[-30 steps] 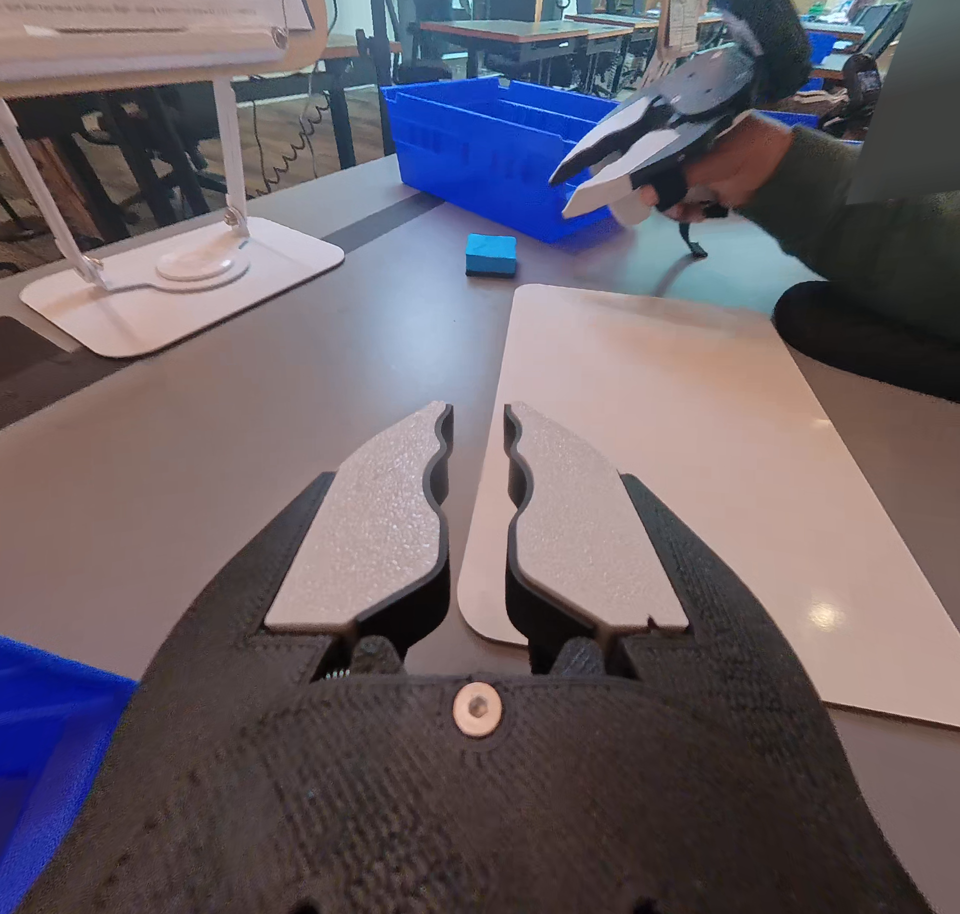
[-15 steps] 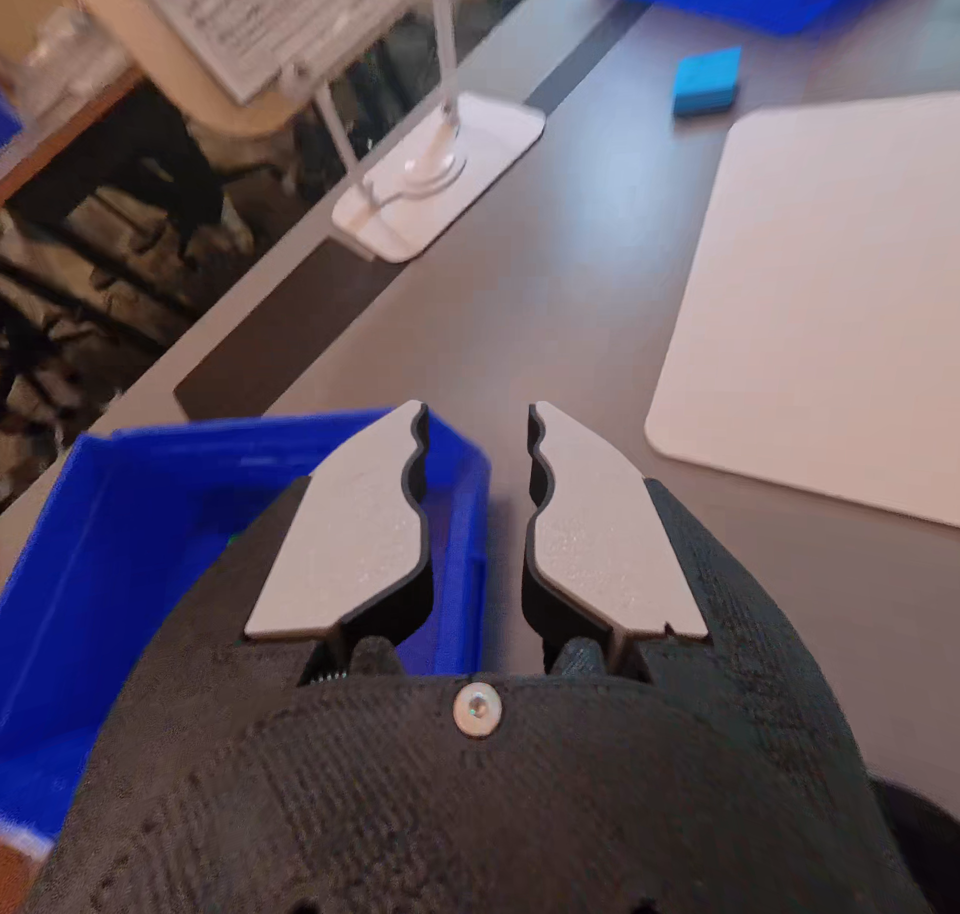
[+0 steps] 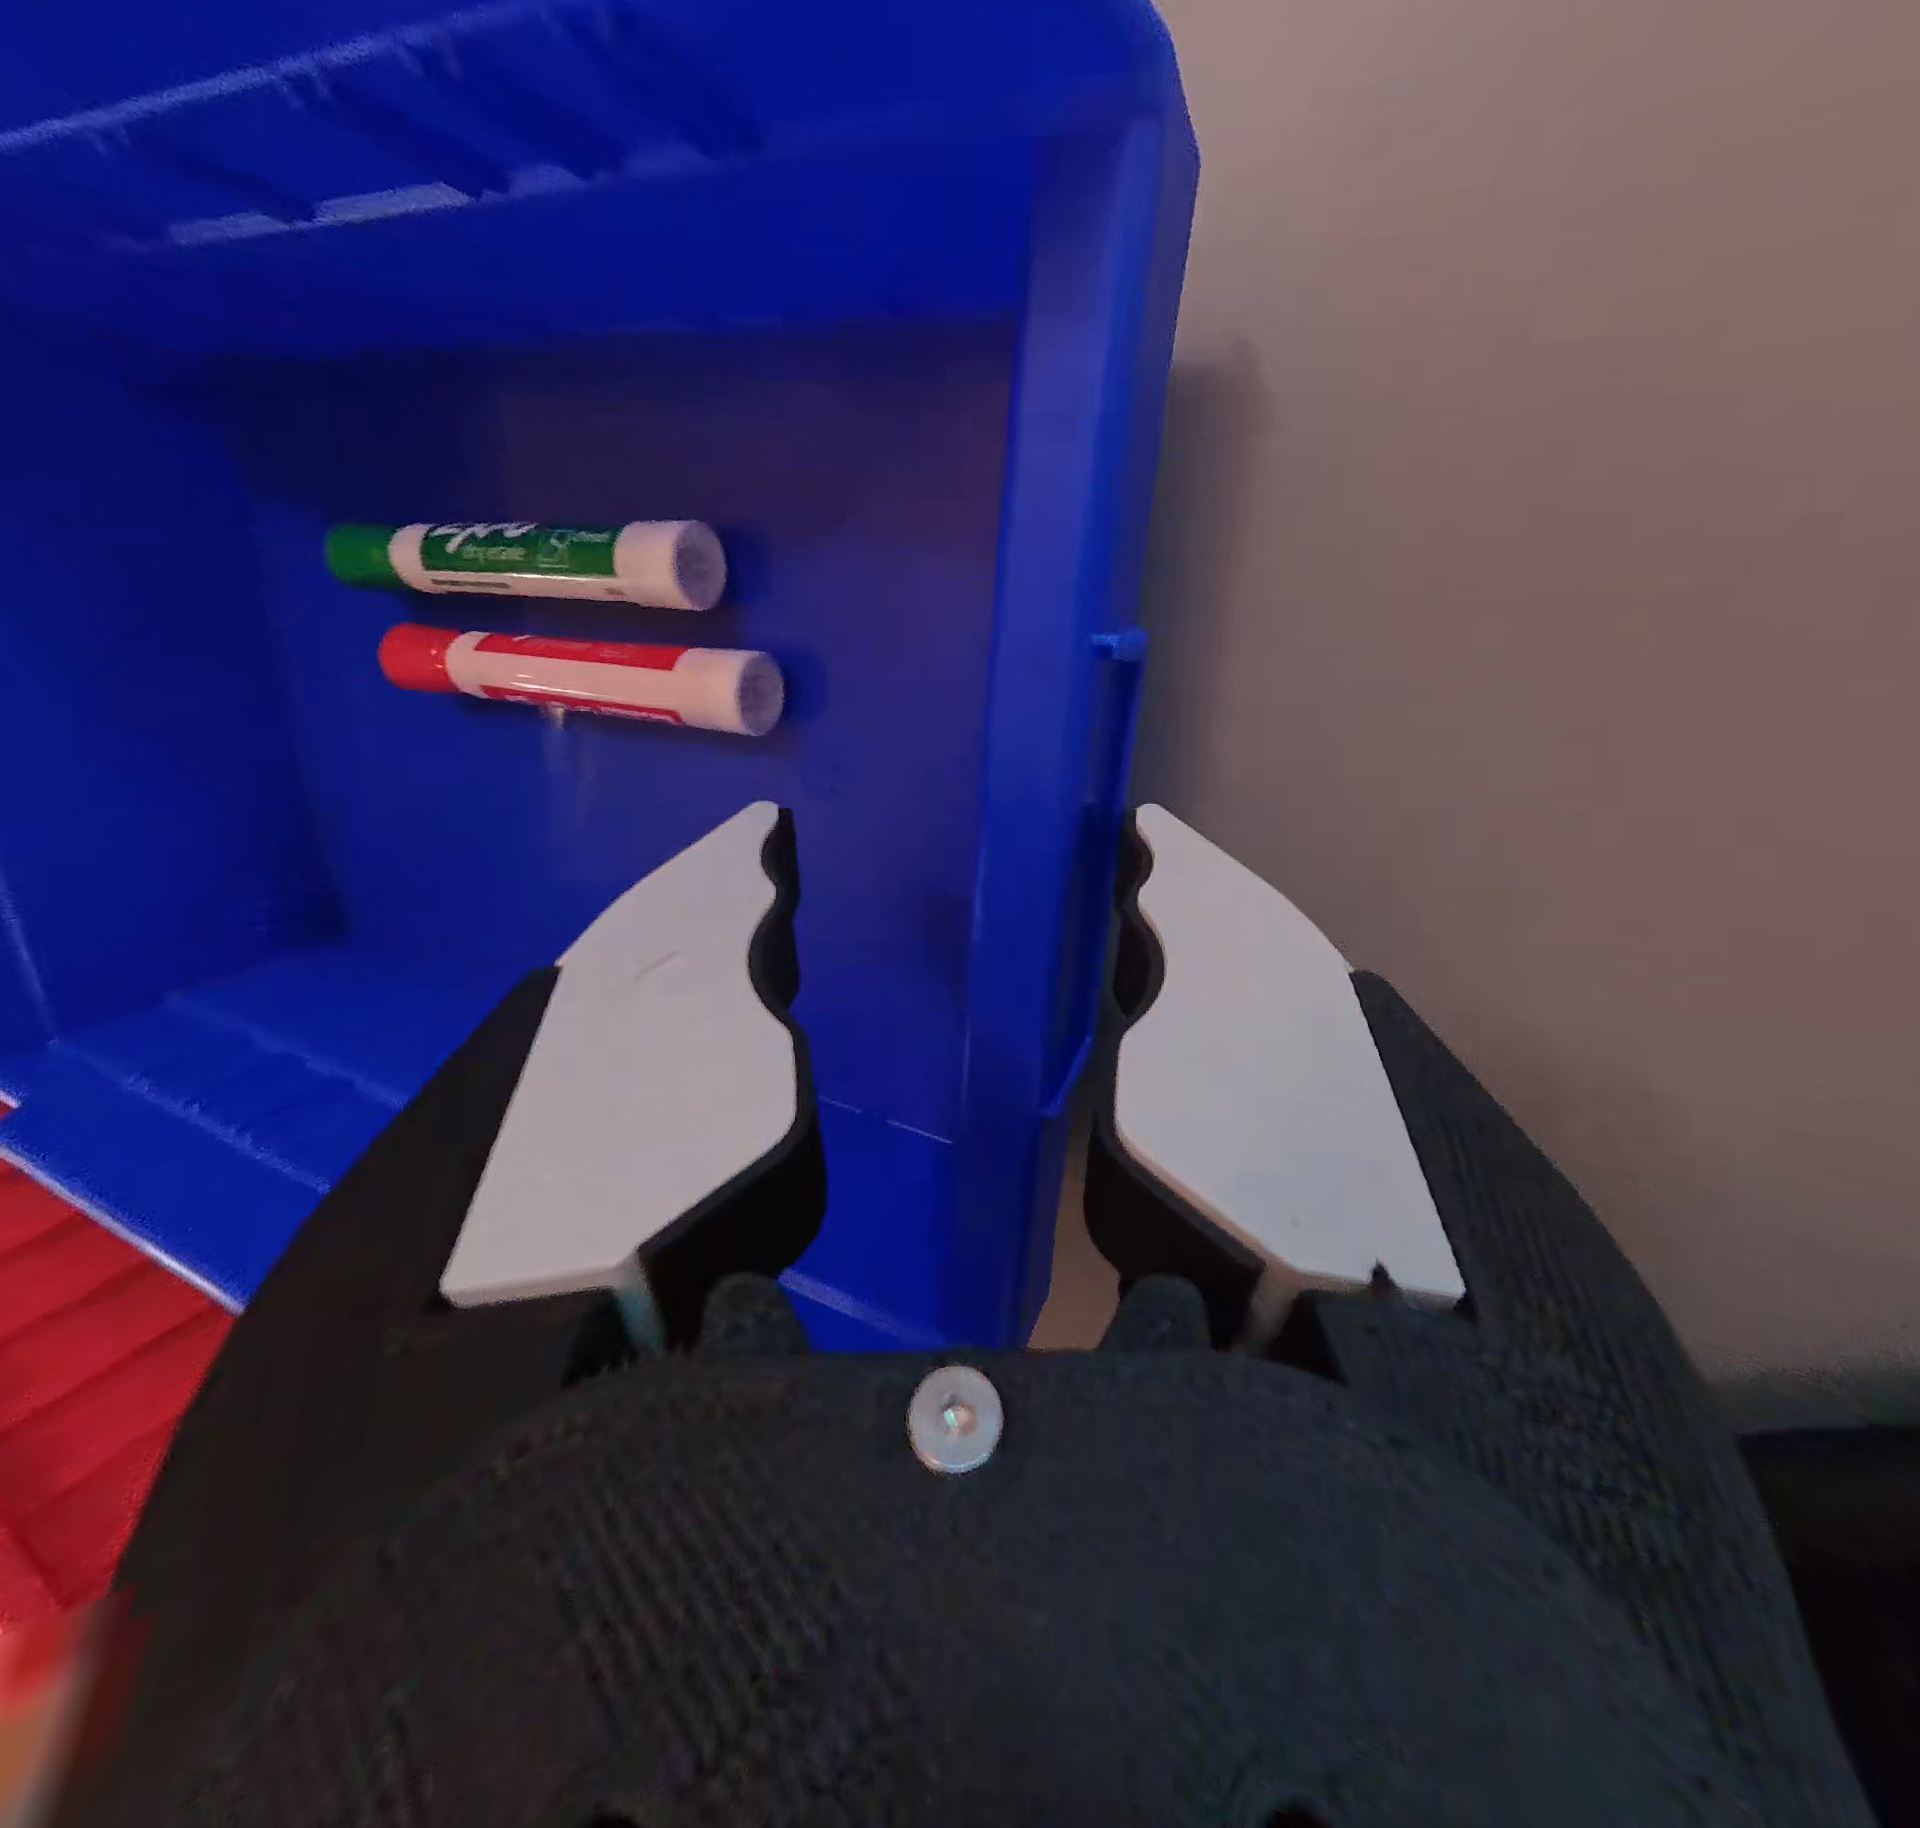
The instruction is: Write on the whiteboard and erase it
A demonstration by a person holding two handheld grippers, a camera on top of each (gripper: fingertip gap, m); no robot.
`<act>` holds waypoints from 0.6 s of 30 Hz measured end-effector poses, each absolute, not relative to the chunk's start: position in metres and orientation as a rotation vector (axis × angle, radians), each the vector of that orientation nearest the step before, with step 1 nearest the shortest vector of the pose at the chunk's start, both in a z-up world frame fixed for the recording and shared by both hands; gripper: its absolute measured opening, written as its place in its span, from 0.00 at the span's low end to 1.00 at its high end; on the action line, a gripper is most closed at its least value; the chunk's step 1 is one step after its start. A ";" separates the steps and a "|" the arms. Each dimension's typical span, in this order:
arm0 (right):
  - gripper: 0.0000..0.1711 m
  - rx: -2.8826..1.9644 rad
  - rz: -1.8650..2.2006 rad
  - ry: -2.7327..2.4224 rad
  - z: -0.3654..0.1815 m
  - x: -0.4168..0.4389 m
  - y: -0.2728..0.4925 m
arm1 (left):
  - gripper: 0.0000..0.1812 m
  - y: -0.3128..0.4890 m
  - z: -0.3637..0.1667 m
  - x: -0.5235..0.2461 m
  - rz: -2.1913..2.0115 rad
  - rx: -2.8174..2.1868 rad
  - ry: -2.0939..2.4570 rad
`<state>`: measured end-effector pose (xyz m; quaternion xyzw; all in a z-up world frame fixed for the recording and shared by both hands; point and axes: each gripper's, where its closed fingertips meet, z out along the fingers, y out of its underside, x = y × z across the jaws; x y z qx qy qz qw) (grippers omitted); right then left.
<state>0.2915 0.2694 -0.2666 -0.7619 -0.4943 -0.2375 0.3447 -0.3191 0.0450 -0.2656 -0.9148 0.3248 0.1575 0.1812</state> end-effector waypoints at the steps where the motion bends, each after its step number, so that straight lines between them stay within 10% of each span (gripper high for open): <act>1: 0.21 -1.961 -0.616 -1.293 -0.266 0.289 0.270 | 0.30 0.043 -0.271 -0.319 0.448 -2.598 0.943; 5: 0.21 -1.916 -0.614 -1.293 -0.266 0.278 0.272 | 0.17 0.041 -0.288 -0.313 0.425 -2.619 1.022; 18: 0.28 -1.750 -0.005 -1.040 -0.173 0.194 0.225 | 0.17 0.078 -0.285 -0.304 0.479 -2.454 1.036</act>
